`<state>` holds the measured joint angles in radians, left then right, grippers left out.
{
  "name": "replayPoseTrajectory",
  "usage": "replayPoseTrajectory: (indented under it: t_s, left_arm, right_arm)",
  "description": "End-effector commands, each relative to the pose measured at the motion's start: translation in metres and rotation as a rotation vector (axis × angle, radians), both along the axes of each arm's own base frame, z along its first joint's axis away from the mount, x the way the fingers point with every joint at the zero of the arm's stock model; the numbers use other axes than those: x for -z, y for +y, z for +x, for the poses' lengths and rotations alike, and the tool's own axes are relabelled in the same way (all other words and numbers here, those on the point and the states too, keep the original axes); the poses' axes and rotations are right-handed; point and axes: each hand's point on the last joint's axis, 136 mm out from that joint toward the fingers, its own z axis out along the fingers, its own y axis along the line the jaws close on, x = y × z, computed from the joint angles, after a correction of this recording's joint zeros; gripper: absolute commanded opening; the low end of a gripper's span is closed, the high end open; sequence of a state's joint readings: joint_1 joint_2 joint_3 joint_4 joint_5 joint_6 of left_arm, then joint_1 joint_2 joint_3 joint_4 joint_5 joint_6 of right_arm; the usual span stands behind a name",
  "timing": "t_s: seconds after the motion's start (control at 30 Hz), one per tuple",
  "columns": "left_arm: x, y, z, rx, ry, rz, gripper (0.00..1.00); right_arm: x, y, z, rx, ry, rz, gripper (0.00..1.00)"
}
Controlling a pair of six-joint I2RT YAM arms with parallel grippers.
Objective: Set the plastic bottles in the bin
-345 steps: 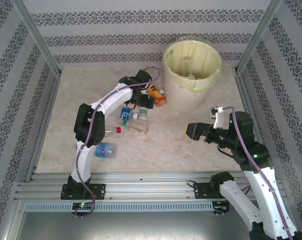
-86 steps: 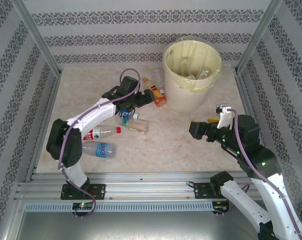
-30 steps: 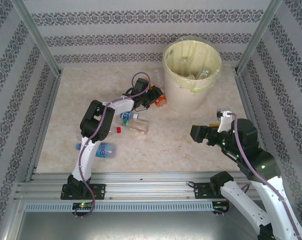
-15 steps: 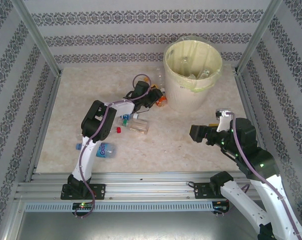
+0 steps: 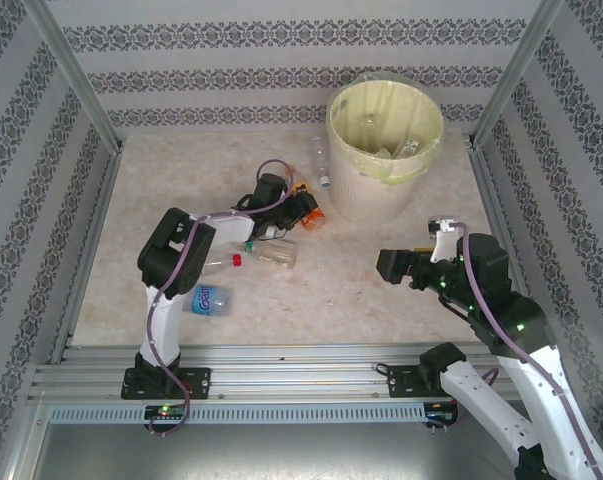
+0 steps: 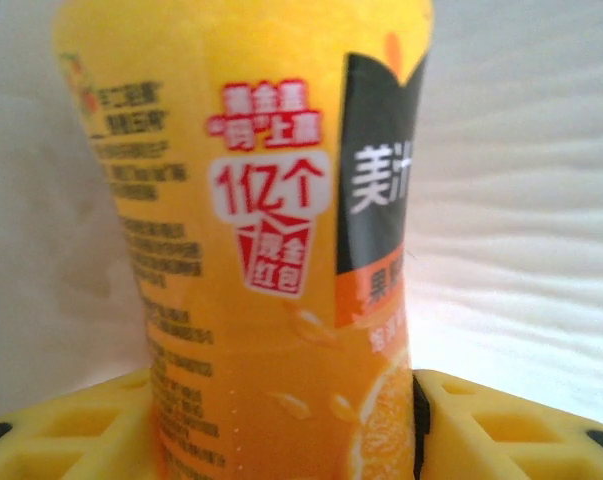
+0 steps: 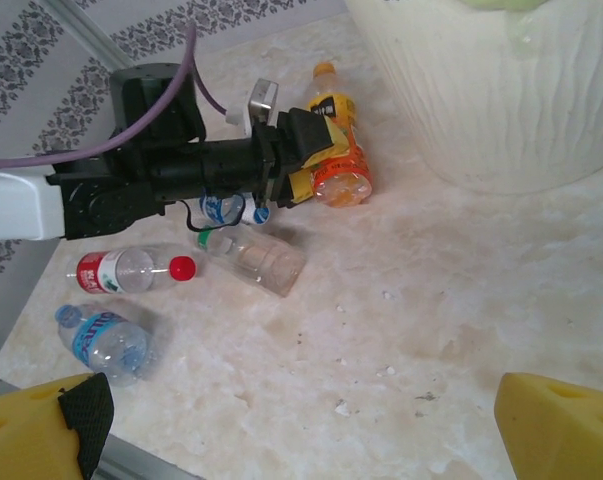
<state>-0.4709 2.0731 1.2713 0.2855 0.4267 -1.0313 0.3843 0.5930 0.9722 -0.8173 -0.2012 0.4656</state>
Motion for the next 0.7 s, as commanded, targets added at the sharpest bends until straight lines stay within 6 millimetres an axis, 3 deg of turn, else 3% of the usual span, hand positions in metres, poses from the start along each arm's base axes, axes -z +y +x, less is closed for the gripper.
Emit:
replayPoseTrajectory:
  t_s: [0.0, 0.23, 0.47, 0.67]
  left_arm:
    - [-0.075, -0.005, -0.009, 0.121, -0.232, -0.034, 0.58]
    - [-0.118, 0.008, -0.075, 0.272, -0.348, 0.037, 0.6]
    - [-0.134, 0.006, -0.16, 0.447, -0.409, 0.215, 0.62]
    - [-0.146, -0.002, -0.216, 0.519, -0.436, 0.264, 0.62]
  right_arm:
    - [-0.002, 0.014, -0.002, -0.05, 0.028, 0.062, 0.98]
    - [-0.003, 0.03, 0.006, -0.072, 0.115, 0.138, 0.98]
    - [-0.018, 0.058, 0.025, -0.117, 0.133, 0.225, 0.98]
    - [-0.025, 0.085, 0.037, -0.158, 0.112, 0.206, 0.98]
